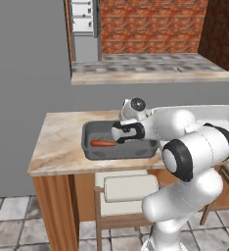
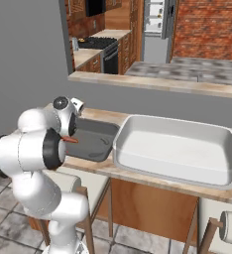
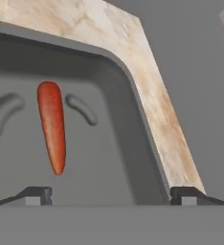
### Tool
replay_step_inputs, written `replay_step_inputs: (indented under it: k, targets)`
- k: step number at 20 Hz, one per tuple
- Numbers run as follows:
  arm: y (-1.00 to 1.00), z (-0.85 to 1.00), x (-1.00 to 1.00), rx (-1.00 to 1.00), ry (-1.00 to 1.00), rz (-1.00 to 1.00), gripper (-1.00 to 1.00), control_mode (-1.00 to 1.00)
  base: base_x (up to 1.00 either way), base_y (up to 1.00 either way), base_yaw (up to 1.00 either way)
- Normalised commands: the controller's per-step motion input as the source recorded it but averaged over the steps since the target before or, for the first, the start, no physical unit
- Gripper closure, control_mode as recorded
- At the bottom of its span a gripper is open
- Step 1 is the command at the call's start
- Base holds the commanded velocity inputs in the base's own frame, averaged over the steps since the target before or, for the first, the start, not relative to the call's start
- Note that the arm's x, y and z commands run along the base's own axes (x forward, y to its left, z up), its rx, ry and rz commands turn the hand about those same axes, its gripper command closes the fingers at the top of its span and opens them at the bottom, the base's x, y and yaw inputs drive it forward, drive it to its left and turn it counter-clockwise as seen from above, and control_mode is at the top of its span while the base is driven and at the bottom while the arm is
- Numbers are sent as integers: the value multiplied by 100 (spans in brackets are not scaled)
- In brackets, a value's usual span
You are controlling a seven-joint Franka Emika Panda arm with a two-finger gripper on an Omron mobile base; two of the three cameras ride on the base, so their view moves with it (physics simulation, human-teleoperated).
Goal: Place the cold items (carrot and squash) from the fridge in one tupperware on the dining counter. Place the warm items (hot dog and kebab skewer) in the stove area in another tupperware.
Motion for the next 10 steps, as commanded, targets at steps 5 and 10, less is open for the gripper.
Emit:
replay_step_inputs:
  k: [5,10]
  targets:
    - [-8,100,-56,-4,3,1,-100,-100,0,0,0]
    - [-4,100,-93,-3,8,-1,-100,-100,0,0,0]
